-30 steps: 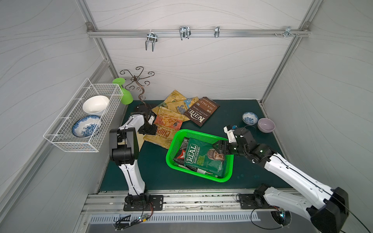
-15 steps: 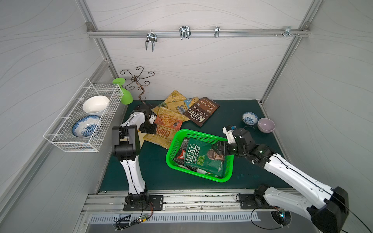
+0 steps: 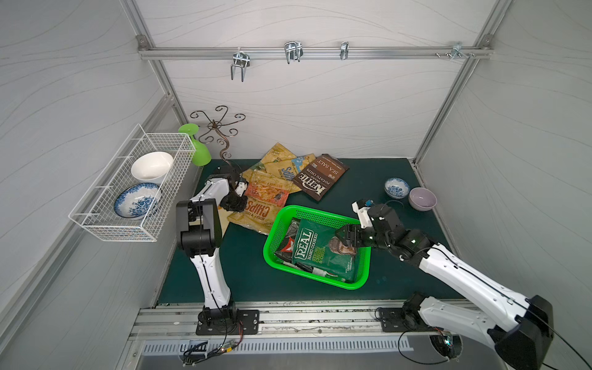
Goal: Put the potato chips into the basket
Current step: Pick up the potato chip from the center of the board.
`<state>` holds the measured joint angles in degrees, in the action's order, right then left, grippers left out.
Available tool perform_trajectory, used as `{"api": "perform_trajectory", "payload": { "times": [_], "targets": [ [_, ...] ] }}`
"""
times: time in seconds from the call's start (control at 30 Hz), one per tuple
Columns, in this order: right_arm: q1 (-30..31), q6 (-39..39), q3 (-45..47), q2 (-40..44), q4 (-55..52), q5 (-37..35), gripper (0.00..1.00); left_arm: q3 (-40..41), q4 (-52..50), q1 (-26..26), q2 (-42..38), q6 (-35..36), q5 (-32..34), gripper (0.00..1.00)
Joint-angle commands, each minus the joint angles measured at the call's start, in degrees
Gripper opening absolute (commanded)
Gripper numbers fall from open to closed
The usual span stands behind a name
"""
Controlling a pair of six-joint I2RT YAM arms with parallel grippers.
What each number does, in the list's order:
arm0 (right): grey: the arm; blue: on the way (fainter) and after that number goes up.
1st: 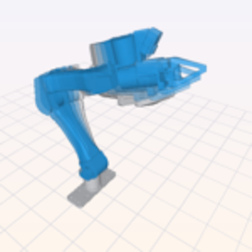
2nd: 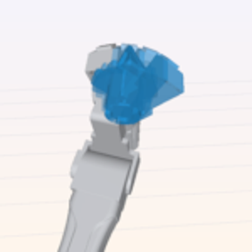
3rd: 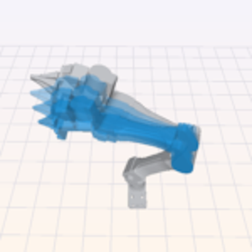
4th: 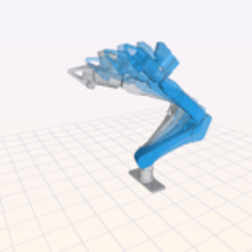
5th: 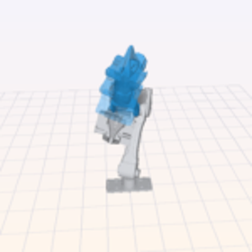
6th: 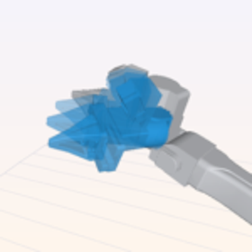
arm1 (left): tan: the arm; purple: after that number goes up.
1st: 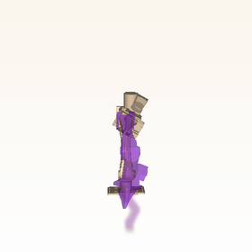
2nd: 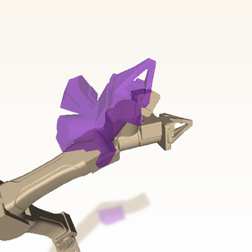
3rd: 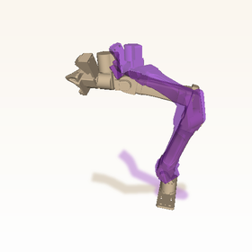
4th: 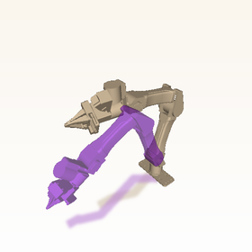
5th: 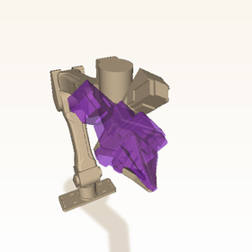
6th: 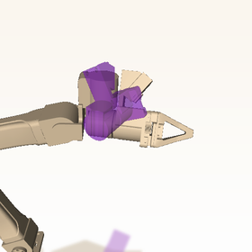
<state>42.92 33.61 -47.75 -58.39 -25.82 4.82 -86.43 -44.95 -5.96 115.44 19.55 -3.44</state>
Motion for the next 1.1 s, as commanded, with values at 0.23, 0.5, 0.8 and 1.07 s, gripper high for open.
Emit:
{"api": "perform_trajectory", "payload": {
  "times": [0.23,0.5,0.8,1.07],
  "targets": [
    [0.77,0.23,-2.18,0.21,-0.98,-1.65,0.77,1.31,-0.05,-0.11,-5.28,0.71,1.18,0.0],
    [1.05,0.16,-1.92,0.96,-1.29,-2.34,0.77,2.01,-0.75,-0.12,-8.88,0.98,0.52,0.0],
    [1.07,-0.17,-1.53,1.46,-1.25,-3.18,0.77,3.9,-1.11,-0.17,-18.18,1.89,0.98,0.0],
    [1.03,-0.2,-1.21,1.87,-1.08,-3.5,0.77,1.91,-5.93,0.61,-25.97,5.71,-3.76,0.0]
  ]
}}
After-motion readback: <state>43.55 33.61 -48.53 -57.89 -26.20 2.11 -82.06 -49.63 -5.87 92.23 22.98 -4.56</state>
